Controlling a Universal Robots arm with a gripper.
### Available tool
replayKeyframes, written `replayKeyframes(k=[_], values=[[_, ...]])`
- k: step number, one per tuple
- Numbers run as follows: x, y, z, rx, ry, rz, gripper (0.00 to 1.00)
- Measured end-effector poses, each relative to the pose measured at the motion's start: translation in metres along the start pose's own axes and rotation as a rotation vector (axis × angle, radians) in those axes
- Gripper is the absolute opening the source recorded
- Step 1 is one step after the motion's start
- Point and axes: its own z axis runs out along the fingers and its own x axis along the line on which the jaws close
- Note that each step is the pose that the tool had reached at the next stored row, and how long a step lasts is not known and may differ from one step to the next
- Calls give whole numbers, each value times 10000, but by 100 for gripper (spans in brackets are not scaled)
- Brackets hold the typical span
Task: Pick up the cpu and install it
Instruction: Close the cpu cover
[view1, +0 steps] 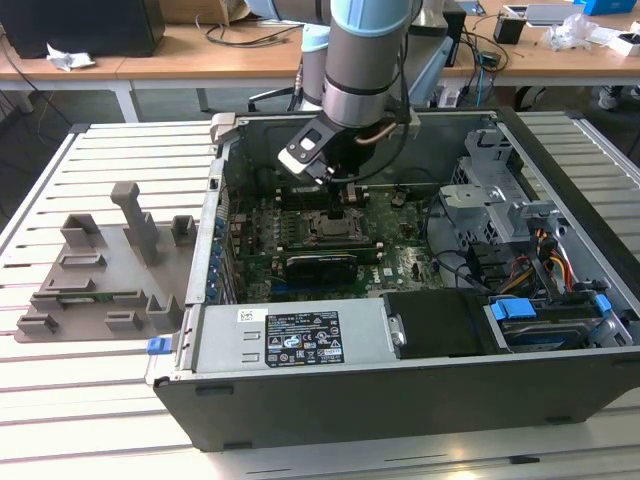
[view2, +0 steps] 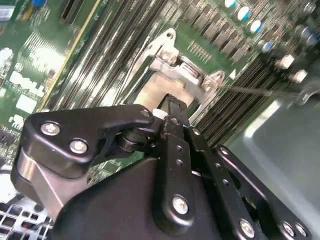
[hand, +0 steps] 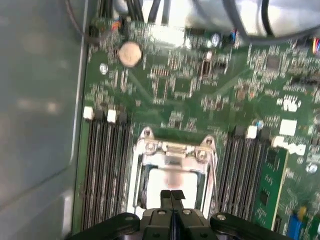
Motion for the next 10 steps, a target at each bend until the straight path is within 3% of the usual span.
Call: replayKeyframes(k=[1,6,10], values=[[9,-62,22,-1,9,-3,11],[41,-197,77,-11,99,-9,11],[56,-260,121,-31,258,-23,11]])
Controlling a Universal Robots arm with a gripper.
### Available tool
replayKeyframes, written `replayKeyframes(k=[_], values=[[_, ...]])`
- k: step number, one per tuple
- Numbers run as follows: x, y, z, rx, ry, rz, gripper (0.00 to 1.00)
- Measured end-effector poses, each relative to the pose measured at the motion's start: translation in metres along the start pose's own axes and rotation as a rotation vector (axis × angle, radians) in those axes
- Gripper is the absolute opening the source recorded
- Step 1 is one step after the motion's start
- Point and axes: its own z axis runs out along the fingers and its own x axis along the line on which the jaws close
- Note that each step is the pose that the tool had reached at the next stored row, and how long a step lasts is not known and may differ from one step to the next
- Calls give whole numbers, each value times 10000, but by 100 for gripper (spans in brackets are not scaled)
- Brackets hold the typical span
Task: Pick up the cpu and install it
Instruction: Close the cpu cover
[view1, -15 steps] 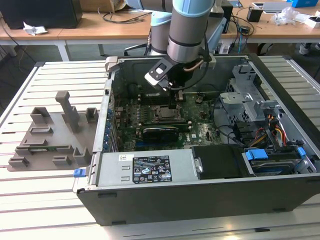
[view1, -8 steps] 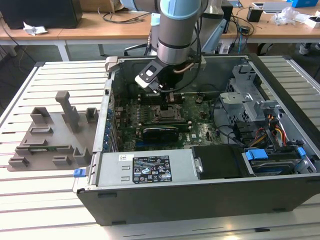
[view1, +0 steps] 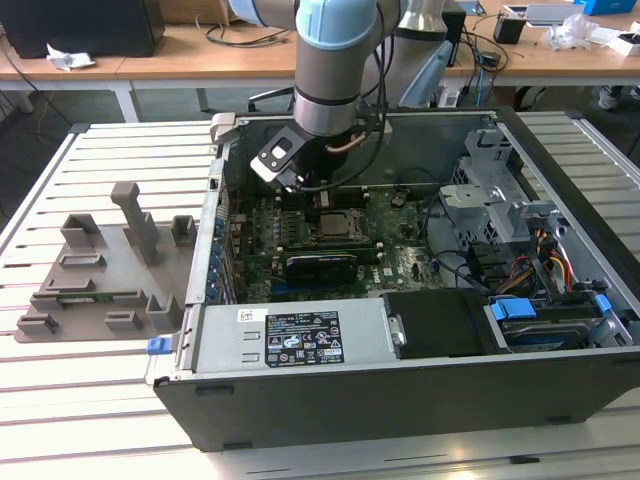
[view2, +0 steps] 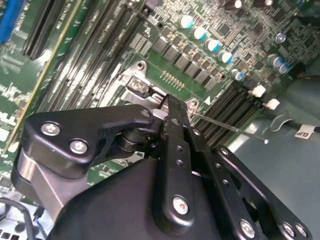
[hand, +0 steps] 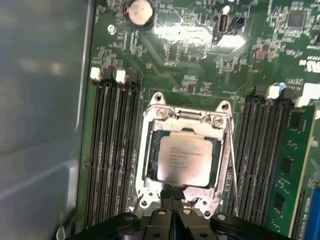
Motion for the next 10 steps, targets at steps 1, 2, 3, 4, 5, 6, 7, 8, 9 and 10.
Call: replayKeyframes(k=[1,2,3,4,5,6,7,8,9,10], values=[[1,0,4,-1,15,-7,11],[1,0,8,-1,25,-10,11],[2,1,17,-4,49,-14,11],[2,1,26,-7,76,-17,11],[1,2,31,-8,93,-19,11],[1,2,38,-11,120,-20,11],[1,2,44,-14,142,-22,11],[1,3,51,-20,182,-26,11],[1,3,51,-20,189,-32,11],[0,5,51,-19,190,-42,11]])
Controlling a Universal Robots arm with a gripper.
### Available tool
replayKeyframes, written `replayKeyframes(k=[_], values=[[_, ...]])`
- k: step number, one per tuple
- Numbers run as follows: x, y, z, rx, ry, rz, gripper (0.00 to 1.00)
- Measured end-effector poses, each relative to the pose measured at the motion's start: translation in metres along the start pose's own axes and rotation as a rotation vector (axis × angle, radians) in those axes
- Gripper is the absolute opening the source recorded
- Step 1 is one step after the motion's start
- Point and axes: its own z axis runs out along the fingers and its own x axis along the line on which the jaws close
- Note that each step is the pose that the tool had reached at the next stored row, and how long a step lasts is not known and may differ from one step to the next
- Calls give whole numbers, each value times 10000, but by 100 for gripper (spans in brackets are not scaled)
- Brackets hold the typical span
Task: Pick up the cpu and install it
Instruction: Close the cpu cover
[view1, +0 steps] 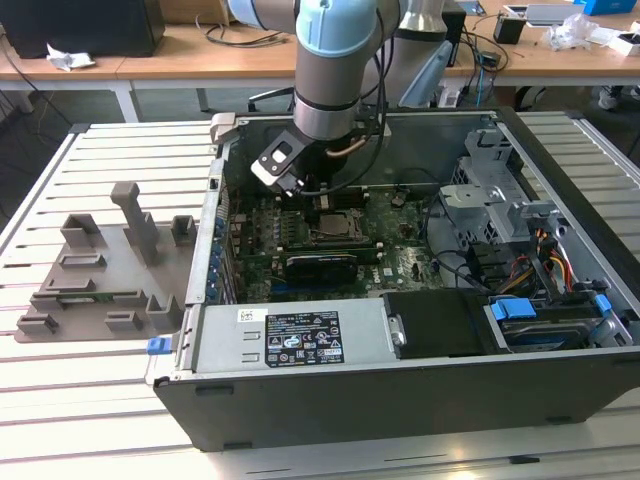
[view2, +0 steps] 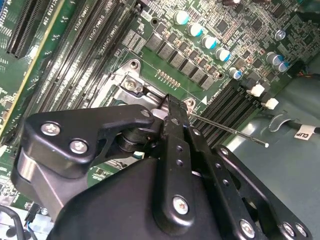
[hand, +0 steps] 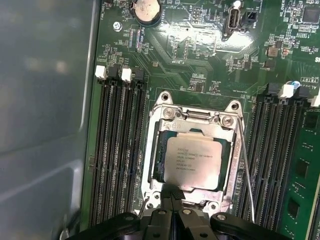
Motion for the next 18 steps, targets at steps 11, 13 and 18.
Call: replayKeyframes(k=[11,13,18], values=[[0,81,-107,8,23,-24,11],[-9,143,-112,80,29,-16,11],[-55,512,-142,576,-393,77,11]])
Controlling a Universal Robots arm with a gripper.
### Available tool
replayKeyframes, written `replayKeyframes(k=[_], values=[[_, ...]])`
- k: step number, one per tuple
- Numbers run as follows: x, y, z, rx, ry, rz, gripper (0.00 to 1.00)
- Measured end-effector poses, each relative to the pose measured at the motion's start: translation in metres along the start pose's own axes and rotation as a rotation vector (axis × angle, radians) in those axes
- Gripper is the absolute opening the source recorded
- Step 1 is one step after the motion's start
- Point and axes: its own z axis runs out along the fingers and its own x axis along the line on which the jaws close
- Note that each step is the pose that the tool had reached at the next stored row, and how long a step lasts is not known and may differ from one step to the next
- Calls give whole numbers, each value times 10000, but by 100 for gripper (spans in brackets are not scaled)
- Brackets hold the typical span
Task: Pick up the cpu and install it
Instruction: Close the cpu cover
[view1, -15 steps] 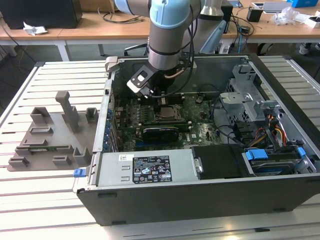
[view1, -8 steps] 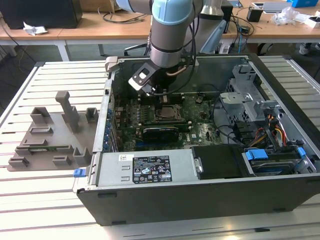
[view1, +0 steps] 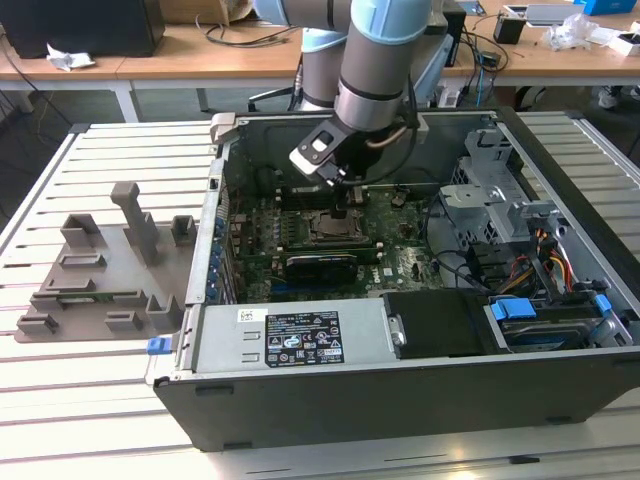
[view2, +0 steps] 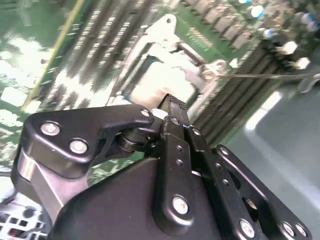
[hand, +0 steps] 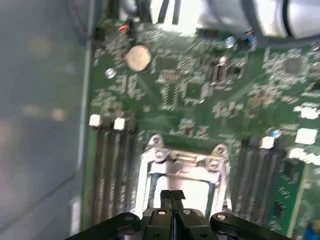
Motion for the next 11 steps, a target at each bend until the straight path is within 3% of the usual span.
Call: replayKeyframes(k=[1,3,11], values=[[-4,35,-3,45,-90,14,11],[-4,55,-53,82,-99,19,11],[29,1,-500,84,-121,21,11]])
